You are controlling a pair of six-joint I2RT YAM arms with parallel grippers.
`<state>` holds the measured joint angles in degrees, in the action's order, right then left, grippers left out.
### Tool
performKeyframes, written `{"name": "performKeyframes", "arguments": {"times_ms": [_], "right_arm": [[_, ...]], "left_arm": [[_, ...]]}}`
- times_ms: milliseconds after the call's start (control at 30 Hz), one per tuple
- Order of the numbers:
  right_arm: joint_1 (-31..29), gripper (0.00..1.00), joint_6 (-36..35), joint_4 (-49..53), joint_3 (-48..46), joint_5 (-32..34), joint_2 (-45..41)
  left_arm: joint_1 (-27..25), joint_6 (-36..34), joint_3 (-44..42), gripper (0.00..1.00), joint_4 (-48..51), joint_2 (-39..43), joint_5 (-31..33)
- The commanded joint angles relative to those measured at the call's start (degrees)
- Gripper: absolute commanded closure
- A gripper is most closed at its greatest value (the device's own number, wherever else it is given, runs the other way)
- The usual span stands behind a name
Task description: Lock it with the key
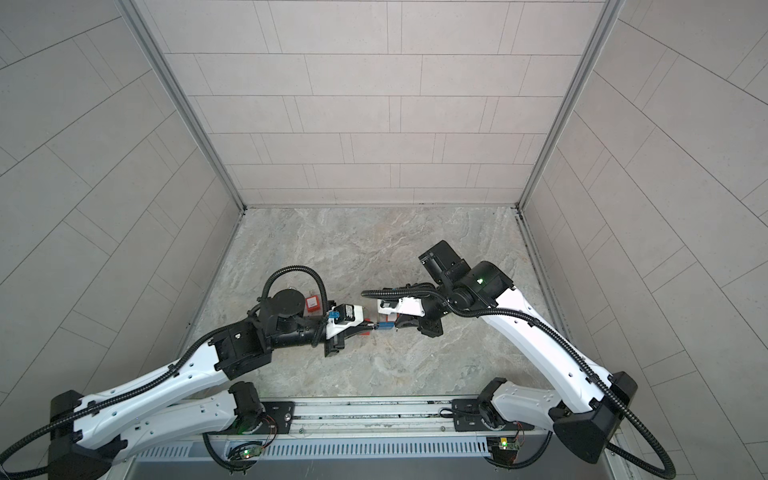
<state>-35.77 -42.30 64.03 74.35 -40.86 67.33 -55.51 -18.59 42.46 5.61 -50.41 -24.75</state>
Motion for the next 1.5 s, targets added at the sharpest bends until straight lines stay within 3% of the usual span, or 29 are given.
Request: {"name": "performKeyframes", "arguments": {"times_ms": [0, 367, 700, 1033, 1300, 1467], "right_arm": [[1.7, 1.00, 1.0, 5.6, -1.3, 7.3, -0.9], [1.9, 1.00, 3.5, 3.9, -1.9, 11.6, -1.4], [1.9, 1.00, 3.6, 2.4, -3.9, 12.9, -4.1], [1.9, 1.00, 5.3, 0.3, -9.3, 15.1, -9.1], [2.1, 1.00, 2.6, 5.3, -7.4, 6.7, -7.4], [2.4, 1.00, 5.2, 2.8, -8.0, 9.3, -8.4]], "left_arm": [[0.5, -2.4, 0.2, 1.00, -0.3, 3.1, 0.2], [1.2, 1.6, 2.0, 1.00, 3.9, 0.0, 2.0], [2.9, 6.8, 1.3, 1.00, -3.1, -4.8, -3.1], [8.6, 12.3, -0.2, 1.00, -8.4, -5.0, -11.7], [8.4, 2.6, 0.2, 1.00, -7.8, -4.6, -12.6], [8.4, -0.7, 3.3, 1.00, -1.6, -6.6, -12.2]]}}
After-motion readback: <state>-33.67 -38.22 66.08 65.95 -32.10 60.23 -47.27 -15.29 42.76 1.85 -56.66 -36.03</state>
